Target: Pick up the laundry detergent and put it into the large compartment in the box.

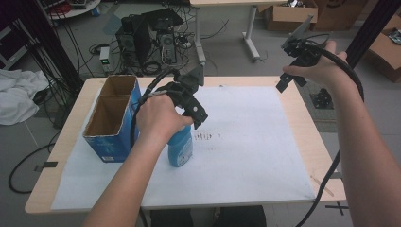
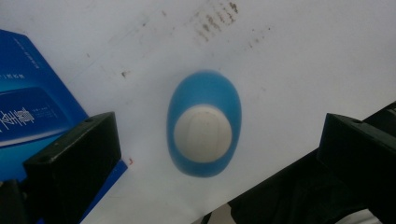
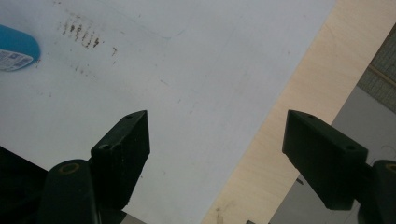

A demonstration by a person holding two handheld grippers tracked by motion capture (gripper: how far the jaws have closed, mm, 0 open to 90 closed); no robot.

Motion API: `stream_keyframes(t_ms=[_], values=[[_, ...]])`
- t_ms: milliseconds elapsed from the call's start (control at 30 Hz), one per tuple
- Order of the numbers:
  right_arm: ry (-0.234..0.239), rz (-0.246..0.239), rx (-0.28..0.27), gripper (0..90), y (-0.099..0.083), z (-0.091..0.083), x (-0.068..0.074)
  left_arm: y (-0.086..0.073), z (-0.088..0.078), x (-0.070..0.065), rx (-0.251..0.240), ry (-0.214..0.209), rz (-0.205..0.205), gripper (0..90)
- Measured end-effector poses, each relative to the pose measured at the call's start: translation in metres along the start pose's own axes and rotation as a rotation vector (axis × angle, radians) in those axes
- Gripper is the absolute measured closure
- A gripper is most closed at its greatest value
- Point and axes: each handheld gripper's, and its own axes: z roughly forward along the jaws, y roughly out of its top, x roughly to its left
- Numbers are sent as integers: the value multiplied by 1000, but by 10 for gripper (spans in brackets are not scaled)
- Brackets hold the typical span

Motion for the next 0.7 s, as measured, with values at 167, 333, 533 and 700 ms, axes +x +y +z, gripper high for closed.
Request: stream_keyframes(t_ms=[167, 333, 533, 700], values=[[0, 3, 12, 235, 0, 3, 0, -2, 11, 3, 2, -1, -3, 1], [0, 1, 14, 235, 0, 6, -1, -5, 23, 5, 20, -5, -8, 1], [-2, -2, 16, 235, 2, 8, 1, -5, 36, 4, 28, -5, -10, 1], [-3, -4, 16, 235, 2, 9, 1, -6, 46, 3, 49, 4, -3, 1]])
